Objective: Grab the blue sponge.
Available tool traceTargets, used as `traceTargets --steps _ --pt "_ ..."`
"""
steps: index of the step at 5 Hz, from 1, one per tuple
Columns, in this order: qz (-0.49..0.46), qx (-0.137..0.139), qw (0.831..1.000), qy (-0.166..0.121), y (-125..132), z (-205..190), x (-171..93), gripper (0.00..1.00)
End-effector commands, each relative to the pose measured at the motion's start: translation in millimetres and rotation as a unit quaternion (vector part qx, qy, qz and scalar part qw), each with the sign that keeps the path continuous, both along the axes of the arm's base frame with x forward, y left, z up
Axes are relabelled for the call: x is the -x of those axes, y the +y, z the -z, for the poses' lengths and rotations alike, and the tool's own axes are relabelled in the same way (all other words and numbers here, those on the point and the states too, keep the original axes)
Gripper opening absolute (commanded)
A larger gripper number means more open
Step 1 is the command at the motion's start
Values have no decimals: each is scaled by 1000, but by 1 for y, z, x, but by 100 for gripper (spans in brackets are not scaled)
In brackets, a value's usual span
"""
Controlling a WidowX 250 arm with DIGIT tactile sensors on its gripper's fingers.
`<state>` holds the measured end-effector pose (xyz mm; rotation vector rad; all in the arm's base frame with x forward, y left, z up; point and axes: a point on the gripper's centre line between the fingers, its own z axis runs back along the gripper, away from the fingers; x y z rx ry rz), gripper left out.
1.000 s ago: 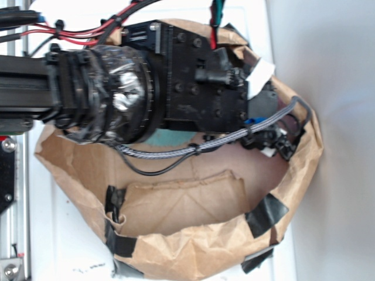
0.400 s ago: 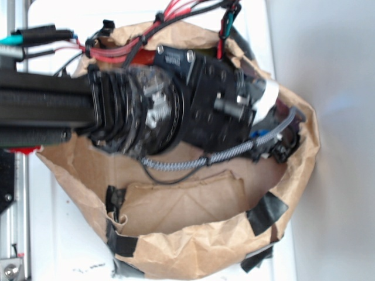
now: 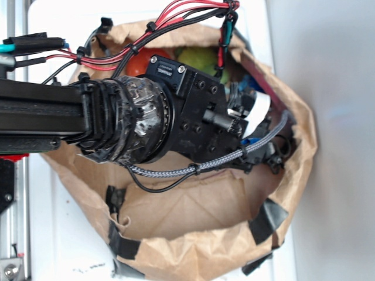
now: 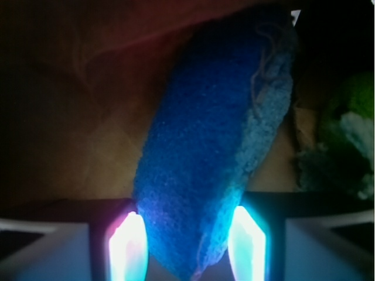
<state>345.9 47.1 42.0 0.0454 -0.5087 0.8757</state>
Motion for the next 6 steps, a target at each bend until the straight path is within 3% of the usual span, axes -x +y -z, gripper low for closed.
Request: traceTargets --steps 1,2,3,4,5,6 --pt "3 -6 1000 -29 0 -23 -3 0" --pt "11 -1 999 -32 0 -31 -3 0" --pt "30 63 997 -43 -1 -71 11 0" --pt "59 105 992 -37 -1 -105 25 0" --pt "106 135 985 19 0 -138 38 0" --pt "139 156 976 56 -3 -160 49 0"
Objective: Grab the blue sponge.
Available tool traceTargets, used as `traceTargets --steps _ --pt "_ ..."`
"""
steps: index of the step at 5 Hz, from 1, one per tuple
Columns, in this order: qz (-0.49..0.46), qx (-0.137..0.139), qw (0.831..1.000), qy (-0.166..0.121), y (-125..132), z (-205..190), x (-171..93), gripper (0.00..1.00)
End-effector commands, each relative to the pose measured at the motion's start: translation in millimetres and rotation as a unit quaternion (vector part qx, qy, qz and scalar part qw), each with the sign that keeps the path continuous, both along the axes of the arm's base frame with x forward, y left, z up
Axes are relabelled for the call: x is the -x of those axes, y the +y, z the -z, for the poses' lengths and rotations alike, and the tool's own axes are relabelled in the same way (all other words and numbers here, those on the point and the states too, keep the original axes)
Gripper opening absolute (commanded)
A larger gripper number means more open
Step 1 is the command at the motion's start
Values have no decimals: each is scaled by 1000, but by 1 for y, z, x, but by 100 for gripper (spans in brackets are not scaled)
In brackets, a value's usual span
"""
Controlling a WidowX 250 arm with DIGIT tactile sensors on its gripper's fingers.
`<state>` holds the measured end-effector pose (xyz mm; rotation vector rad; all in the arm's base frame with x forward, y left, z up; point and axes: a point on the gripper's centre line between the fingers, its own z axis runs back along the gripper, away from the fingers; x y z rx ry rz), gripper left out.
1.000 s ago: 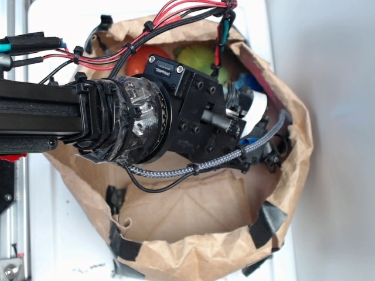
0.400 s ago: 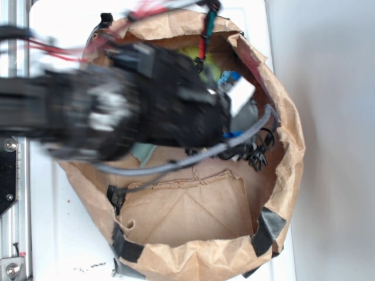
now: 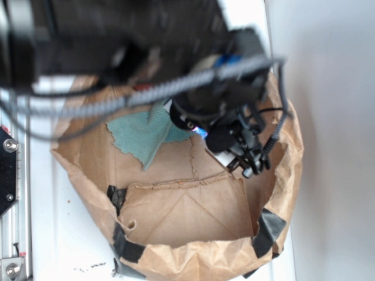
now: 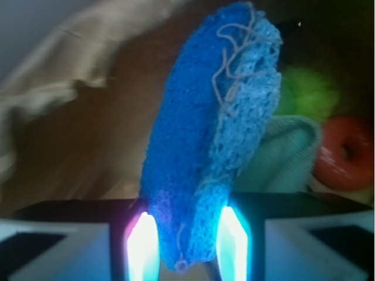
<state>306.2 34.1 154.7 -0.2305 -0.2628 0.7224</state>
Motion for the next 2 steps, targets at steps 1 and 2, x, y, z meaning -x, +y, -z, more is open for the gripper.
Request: traceTargets --steps 1,2 --pt "66 -7 997 -26 1 -62 32 0" --pt "155 -107 981 -40 -16 -61 47 100"
